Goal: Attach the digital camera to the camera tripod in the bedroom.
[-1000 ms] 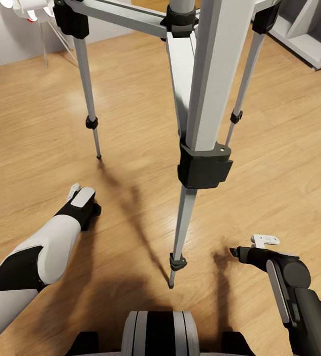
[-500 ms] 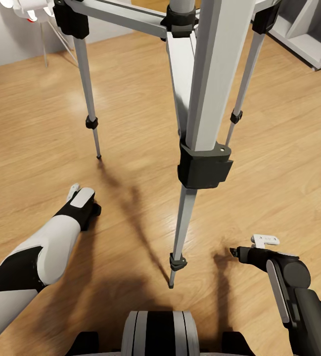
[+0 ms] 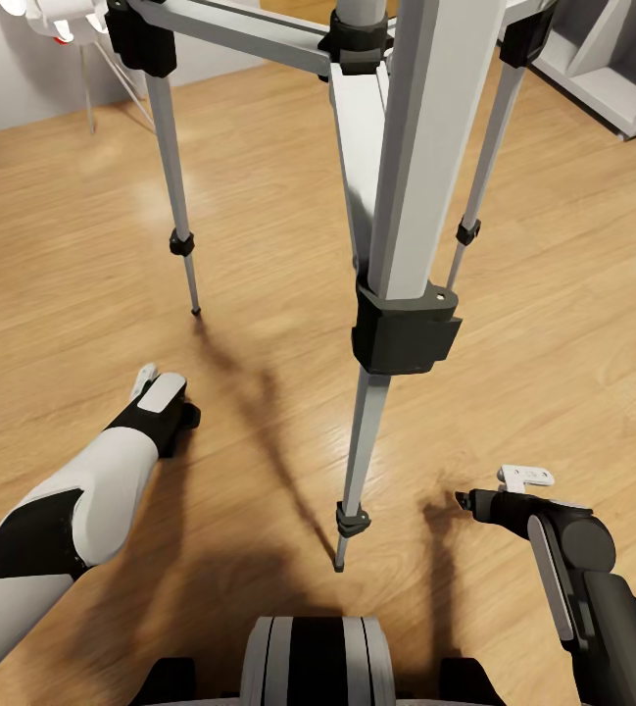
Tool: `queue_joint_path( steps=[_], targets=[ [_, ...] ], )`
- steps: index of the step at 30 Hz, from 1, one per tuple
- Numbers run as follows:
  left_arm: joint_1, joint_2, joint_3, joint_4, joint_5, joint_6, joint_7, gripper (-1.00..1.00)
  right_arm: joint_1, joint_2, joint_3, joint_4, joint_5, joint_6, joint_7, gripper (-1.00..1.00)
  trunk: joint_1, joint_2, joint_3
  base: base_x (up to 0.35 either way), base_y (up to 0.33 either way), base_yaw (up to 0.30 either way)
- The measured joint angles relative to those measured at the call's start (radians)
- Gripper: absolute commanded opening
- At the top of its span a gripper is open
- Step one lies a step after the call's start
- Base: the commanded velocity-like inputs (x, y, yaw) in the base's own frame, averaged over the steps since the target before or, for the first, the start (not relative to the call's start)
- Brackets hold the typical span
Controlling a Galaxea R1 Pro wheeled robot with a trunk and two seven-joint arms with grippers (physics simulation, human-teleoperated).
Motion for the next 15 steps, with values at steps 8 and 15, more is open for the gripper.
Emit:
queue_joint_path(
  steps=[8,15],
  targets=[
    [0.001,0.007,0.002,0.020,-0.002,-0.001,-0.047,1.00,0.000,0.000,0.000,0.000,0.000,0.000,0.000,1.00,0.000,0.000,0.000,0.000,0.000,0.000],
    [0.002,0.023,0.004,0.045,0.001,-0.002,-0.061,1.00,0.001,0.000,0.000,0.000,0.000,0.000,0.000,1.00,0.000,0.000,0.000,0.000,0.000,0.000]
  ],
)
